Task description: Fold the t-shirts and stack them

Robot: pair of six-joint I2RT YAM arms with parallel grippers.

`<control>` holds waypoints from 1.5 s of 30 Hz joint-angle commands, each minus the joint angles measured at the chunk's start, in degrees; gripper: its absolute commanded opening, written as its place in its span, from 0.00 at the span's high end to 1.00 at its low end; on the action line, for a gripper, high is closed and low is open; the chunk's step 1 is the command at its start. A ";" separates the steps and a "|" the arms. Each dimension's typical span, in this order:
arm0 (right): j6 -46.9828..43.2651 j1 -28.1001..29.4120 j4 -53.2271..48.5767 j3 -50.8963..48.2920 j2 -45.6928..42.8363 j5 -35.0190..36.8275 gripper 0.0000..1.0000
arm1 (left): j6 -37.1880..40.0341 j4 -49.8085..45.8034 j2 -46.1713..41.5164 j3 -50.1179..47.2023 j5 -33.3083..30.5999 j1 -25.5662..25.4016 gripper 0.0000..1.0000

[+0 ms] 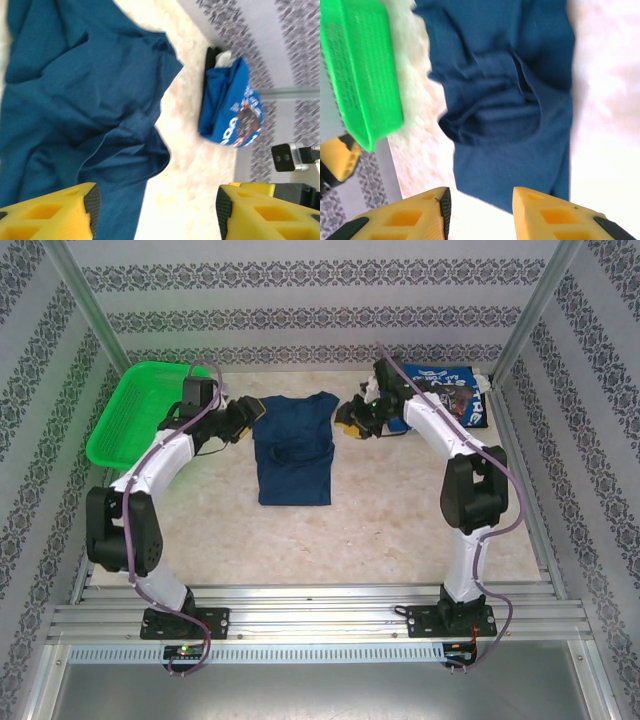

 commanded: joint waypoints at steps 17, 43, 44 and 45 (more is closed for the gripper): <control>-9.94 2.72 -4.12 4.54 11.55 4.98 0.54 | 16.14 -0.69 11.16 -0.75 -0.95 -4.74 0.33; -12.06 2.36 -12.84 21.77 23.10 8.32 0.53 | 20.09 -12.25 26.25 15.68 -2.97 -6.46 0.56; -12.20 2.43 -13.26 22.69 23.60 8.45 0.53 | 20.39 -13.16 26.43 16.42 -3.42 -6.34 0.62; -12.34 2.45 -13.83 23.59 24.11 8.79 0.53 | 20.56 -13.62 26.57 16.84 -3.44 -6.25 0.70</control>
